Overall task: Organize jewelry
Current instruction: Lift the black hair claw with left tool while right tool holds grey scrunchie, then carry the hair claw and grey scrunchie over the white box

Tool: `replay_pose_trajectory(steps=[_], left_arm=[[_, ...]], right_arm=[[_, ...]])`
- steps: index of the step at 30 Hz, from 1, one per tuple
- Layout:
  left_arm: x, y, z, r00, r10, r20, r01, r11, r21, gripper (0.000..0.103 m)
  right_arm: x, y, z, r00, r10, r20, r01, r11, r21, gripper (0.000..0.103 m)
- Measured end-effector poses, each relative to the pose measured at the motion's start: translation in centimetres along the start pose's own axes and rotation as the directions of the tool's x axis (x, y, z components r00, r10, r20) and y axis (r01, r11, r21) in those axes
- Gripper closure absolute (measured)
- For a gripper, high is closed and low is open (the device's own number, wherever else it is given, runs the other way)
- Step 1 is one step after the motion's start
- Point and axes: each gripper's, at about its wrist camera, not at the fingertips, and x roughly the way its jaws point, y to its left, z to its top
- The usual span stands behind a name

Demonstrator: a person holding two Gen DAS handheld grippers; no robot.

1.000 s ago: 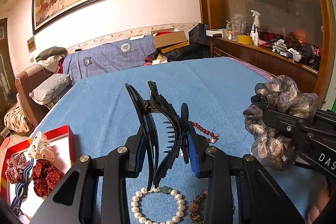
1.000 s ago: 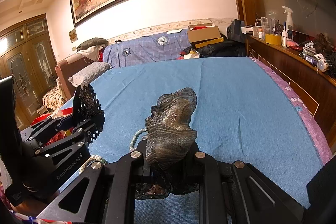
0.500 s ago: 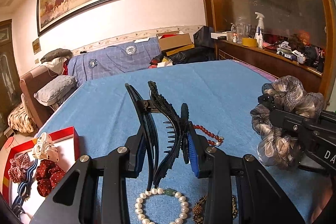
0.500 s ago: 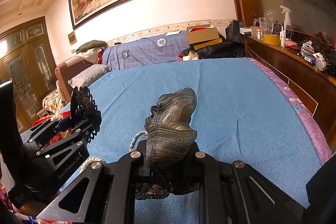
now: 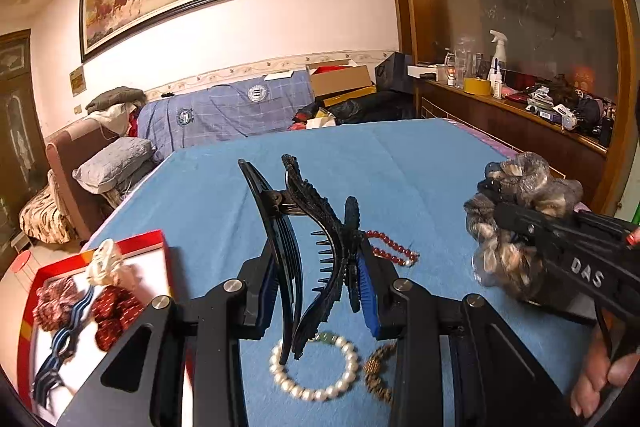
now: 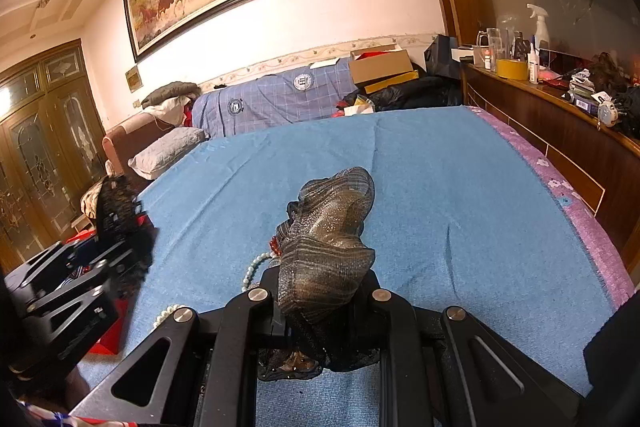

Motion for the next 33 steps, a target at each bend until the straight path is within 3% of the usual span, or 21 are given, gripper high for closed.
replay_pose_trajectory(steps=[11,17,21,26,29,33], left_arm=[[-5.5,7.1,-1.0,0.997,0.076,0.022,-0.073,0.990,-0.118,0.069],[-6.7,12.9,-2.7,0.989,0.146,-0.016,-0.147,0.970,-0.195,0.069],[-7.1,17.4,-4.0,0.978,0.199,-0.064,-0.209,0.942,-0.262,0.069],[-7.8,23.1,-6.2,0.956,0.266,-0.126,-0.294,0.893,-0.342,0.069],[-7.8,25.6,-7.7,0.944,0.285,-0.165,-0.327,0.868,-0.374,0.069],[-7.4,27.3,-9.3,0.935,0.280,-0.216,-0.347,0.847,-0.402,0.069]], right_arm=[[-0.8,0.8,-0.4,1.000,0.001,0.025,-0.001,1.000,0.008,0.084],[-0.8,3.9,-0.7,0.994,0.106,-0.008,-0.105,0.994,0.037,0.084],[-0.1,8.9,-1.0,0.972,0.229,-0.059,-0.228,0.974,0.019,0.083],[1.8,17.0,-1.7,0.923,0.353,-0.152,-0.364,0.930,-0.045,0.082],[3.0,21.4,-2.3,0.897,0.397,-0.196,-0.417,0.905,-0.079,0.080],[4.8,25.8,-3.4,0.879,0.414,-0.238,-0.451,0.883,-0.132,0.079]])
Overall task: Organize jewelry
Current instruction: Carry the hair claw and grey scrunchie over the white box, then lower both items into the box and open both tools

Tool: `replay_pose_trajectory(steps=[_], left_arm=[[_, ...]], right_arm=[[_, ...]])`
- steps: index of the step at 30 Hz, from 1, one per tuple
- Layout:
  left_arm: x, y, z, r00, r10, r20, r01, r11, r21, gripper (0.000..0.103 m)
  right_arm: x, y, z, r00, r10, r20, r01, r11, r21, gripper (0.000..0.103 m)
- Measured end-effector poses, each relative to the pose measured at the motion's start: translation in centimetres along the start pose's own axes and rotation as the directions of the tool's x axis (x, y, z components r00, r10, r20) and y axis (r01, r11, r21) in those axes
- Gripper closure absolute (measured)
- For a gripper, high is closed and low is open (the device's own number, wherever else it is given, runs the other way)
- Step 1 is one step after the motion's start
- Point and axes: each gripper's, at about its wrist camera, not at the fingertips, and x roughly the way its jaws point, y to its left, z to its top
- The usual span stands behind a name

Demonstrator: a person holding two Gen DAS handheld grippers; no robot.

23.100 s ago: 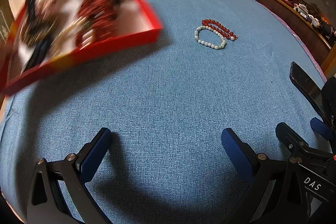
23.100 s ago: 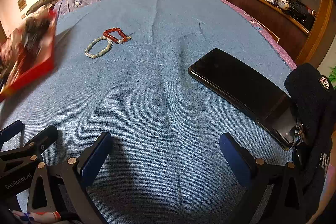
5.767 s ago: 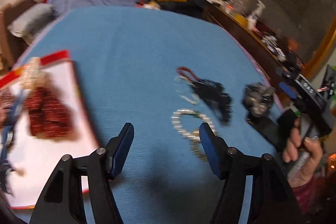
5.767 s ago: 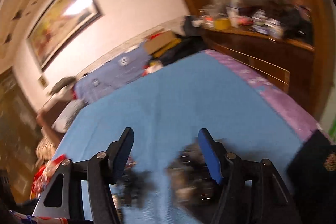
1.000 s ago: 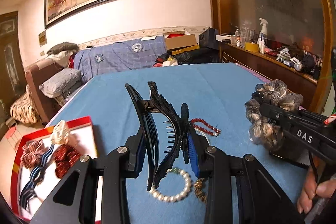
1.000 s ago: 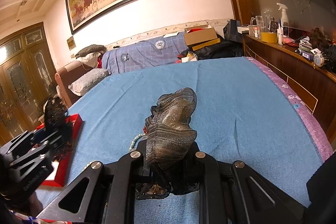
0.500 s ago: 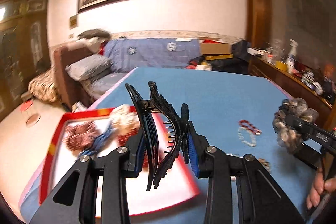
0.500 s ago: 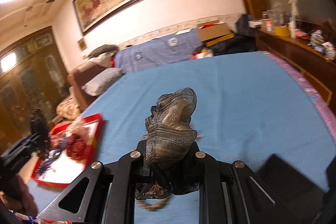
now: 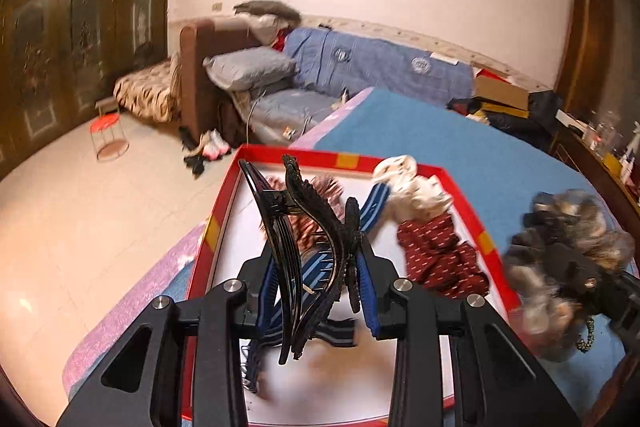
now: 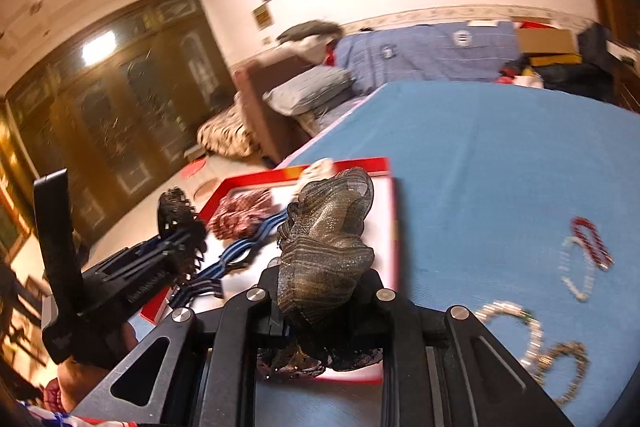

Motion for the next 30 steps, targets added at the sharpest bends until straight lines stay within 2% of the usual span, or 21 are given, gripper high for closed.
replay_pose_trajectory(steps=[2,9,13,16,19,22,24,27,30], left_arm=[[0.4,0.4,-0.2,1.000,0.001,-0.016,-0.001,1.000,-0.005,0.069],[2.7,-0.5,-0.2,0.998,0.018,-0.062,-0.017,1.000,0.005,0.069],[3.7,-0.5,0.3,0.996,0.011,-0.091,-0.013,1.000,-0.023,0.069],[4.1,-0.6,0.4,0.995,0.019,-0.101,-0.021,1.000,-0.020,0.069],[4.2,-0.8,0.4,0.994,0.022,-0.103,-0.024,1.000,-0.015,0.069],[4.2,-0.8,0.3,0.994,0.031,-0.101,-0.032,0.999,-0.015,0.069],[4.1,-0.9,0.2,0.994,0.033,-0.099,-0.035,0.999,-0.014,0.069],[4.1,-0.9,0.2,0.994,0.043,-0.098,-0.045,0.999,-0.014,0.068],[3.9,-1.0,0.2,0.995,0.047,-0.087,-0.048,0.999,-0.010,0.062]], right_arm=[[2.3,1.0,0.0,0.999,-0.006,-0.036,0.006,1.000,-0.021,0.079],[7.5,0.9,-1.0,0.988,-0.027,-0.150,0.018,0.998,-0.058,0.077],[8.3,1.2,-1.7,0.984,-0.037,-0.173,0.022,0.996,-0.092,0.077],[8.5,0.6,-1.9,0.982,-0.061,-0.181,0.045,0.995,-0.093,0.077],[8.7,0.0,-2.0,0.980,-0.048,-0.195,0.035,0.997,-0.068,0.076],[8.4,-0.1,-2.0,0.981,-0.048,-0.190,0.035,0.997,-0.072,0.069],[8.2,0.0,-2.0,0.982,-0.053,-0.184,0.040,0.996,-0.077,0.052],[7.5,0.2,-1.9,0.985,-0.050,-0.164,0.036,0.996,-0.086,0.046],[6.8,0.4,-1.7,0.989,-0.046,-0.140,0.033,0.995,-0.092,0.042]])
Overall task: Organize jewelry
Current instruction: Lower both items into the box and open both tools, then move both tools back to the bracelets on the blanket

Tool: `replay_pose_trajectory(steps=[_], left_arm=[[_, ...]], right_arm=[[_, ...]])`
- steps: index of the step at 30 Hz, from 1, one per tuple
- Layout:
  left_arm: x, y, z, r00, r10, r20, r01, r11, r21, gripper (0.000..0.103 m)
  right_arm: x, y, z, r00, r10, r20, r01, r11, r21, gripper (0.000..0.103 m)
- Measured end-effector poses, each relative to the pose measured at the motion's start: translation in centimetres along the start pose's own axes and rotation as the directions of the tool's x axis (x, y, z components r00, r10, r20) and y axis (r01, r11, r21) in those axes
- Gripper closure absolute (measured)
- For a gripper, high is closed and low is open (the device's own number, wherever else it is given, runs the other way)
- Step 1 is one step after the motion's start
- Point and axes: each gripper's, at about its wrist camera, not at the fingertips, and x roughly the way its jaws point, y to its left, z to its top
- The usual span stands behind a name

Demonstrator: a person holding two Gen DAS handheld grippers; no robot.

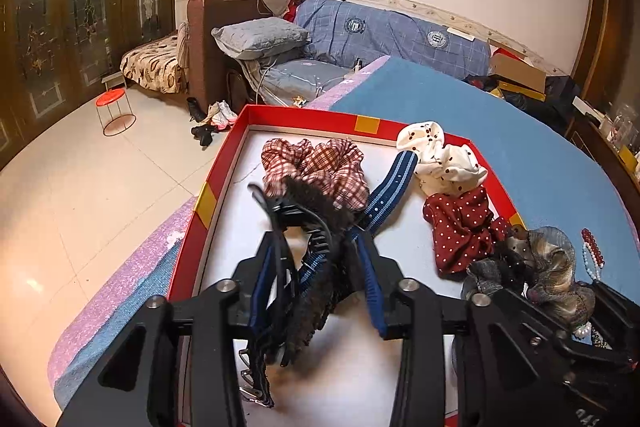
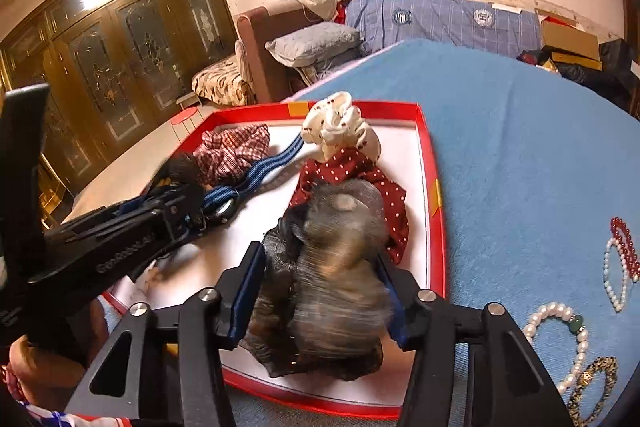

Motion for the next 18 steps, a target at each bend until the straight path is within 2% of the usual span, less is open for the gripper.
replay_pose_trajectory(steps=[4,18], left_arm=[[-0.6,-0.4,-0.1,0.999,0.021,0.028,-0.022,1.000,0.022,0.053],[-2.4,-1.6,0.0,0.994,0.054,0.093,-0.060,0.996,0.062,0.049]], right_arm=[[-1.0,-0.1,-0.1,1.000,0.010,0.027,-0.010,1.000,0.005,0.040],[-5.4,-3.0,-0.2,0.989,0.045,0.139,-0.059,0.993,0.101,0.040]])
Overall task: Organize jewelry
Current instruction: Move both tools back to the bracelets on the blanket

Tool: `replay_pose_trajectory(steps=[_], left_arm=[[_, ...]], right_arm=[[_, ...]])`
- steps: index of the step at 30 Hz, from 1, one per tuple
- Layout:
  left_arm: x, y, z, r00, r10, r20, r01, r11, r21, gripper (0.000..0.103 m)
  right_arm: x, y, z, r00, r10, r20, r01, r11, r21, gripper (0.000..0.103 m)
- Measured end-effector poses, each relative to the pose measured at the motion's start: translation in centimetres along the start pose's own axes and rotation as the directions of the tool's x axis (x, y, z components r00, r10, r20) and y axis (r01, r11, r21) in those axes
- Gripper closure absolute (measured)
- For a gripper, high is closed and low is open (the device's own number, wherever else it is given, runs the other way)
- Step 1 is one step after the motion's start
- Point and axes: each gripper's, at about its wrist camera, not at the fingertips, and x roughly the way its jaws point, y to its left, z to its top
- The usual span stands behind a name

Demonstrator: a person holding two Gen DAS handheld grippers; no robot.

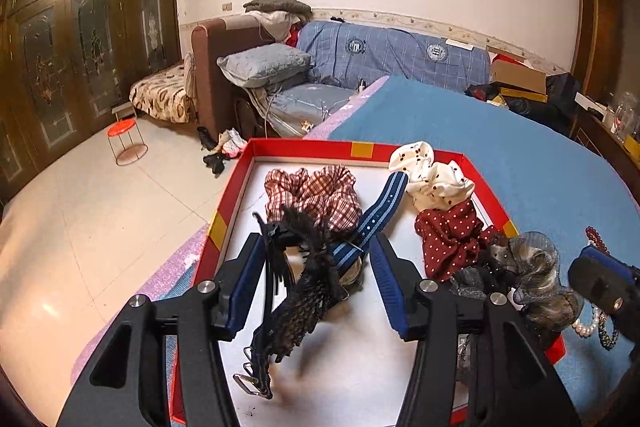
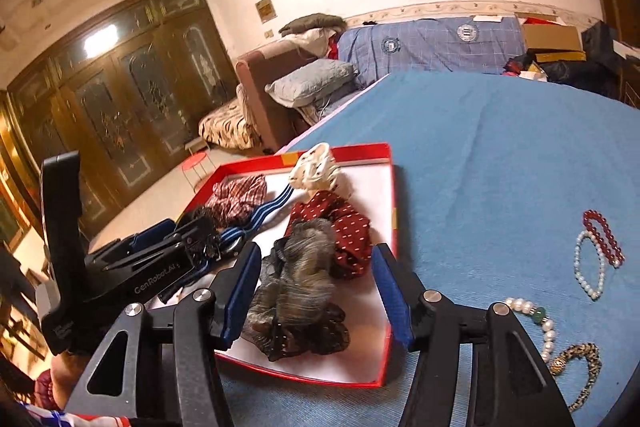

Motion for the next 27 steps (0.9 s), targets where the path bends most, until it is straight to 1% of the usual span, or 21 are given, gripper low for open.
replay_pose_trajectory(steps=[5,9,14,17,20,24,27], left_arm=[[-0.9,-0.6,0.1,1.000,0.002,0.021,-0.003,1.000,0.020,0.047],[-1.6,-1.0,0.2,1.000,-0.005,0.029,0.004,1.000,0.029,0.047],[-2.5,-1.4,0.3,0.999,-0.018,0.043,0.016,0.999,0.043,0.047],[-3.1,-2.2,0.3,0.998,-0.033,0.049,0.030,0.998,0.056,0.047],[-3.7,-3.6,0.3,0.996,-0.072,0.046,0.068,0.994,0.082,0.047],[-4.5,-6.4,0.3,0.989,-0.147,0.030,0.141,0.980,0.141,0.047],[-5.8,-9.5,0.1,0.972,-0.233,0.017,0.224,0.952,0.207,0.047]], right_arm=[[-1.2,-1.9,0.2,1.000,0.004,0.022,-0.005,0.998,0.064,0.040],[-2.3,-3.0,0.2,0.999,-0.010,0.043,0.007,0.997,0.083,0.041],[-4.6,-5.6,0.4,0.995,-0.057,0.079,0.048,0.993,0.111,0.041],[-6.7,-8.6,0.4,0.990,-0.099,0.104,0.081,0.983,0.166,0.041],[-8.7,-12.8,0.2,0.985,-0.135,0.109,0.103,0.959,0.263,0.041],[-10.8,-16.8,-0.2,0.974,-0.203,0.102,0.154,0.921,0.357,0.041],[-12.1,-18.7,-0.6,0.961,-0.262,0.087,0.206,0.890,0.406,0.041]])
